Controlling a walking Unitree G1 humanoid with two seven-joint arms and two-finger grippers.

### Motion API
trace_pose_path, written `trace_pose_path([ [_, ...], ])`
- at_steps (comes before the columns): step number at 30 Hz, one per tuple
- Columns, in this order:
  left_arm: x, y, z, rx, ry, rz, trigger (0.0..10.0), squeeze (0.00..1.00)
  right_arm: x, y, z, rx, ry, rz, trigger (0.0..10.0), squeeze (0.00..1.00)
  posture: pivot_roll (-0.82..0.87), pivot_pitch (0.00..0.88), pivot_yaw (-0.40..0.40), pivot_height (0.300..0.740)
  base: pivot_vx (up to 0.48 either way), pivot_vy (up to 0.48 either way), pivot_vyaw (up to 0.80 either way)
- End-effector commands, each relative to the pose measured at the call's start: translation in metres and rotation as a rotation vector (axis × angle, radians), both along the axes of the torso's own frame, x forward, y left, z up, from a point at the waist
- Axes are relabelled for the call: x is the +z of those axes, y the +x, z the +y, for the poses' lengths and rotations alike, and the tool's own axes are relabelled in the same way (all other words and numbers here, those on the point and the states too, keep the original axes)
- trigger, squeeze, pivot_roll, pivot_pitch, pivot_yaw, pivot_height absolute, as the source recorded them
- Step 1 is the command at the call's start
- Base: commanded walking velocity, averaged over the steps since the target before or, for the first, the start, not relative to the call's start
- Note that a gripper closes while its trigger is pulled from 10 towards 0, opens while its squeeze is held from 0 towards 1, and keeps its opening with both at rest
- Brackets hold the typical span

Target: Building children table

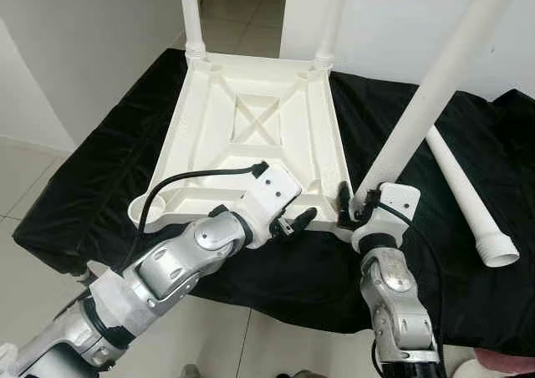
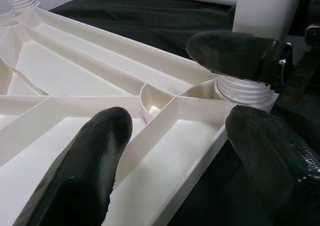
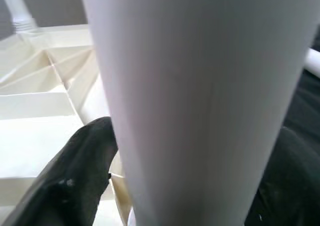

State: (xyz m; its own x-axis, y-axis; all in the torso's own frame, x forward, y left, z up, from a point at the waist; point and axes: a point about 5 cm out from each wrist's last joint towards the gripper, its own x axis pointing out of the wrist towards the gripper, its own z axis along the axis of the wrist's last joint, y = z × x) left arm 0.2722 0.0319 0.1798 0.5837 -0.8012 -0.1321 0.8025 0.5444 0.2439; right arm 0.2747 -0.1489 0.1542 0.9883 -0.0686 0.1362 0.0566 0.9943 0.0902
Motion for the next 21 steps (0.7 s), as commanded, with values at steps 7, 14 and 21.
trace_pose_path([
  [7, -0.003, -0.011, -0.008, -0.313, 0.055, 0.065, 10.0, 0.0, 0.006, 0.007, -0.016, 0.297, -0.075, -0.069, 10.0, 0.0, -0.04, 0.082, -0.025, 0.74, 0.0, 0.0, 0.0],
  [14, -0.003, -0.011, -0.008, -0.312, 0.054, 0.064, 10.0, 0.0, 0.007, 0.016, -0.017, 0.455, -0.123, -0.083, 10.0, 0.0, -0.03, 0.078, -0.023, 0.74, 0.0, 0.0, 0.0],
  [21, -0.006, -0.012, -0.012, -0.306, 0.035, 0.076, 10.0, 0.0, 0.004, 0.023, -0.016, 0.59, -0.153, -0.062, 10.0, 0.0, -0.02, 0.069, -0.028, 0.74, 0.0, 0.0, 0.0],
])
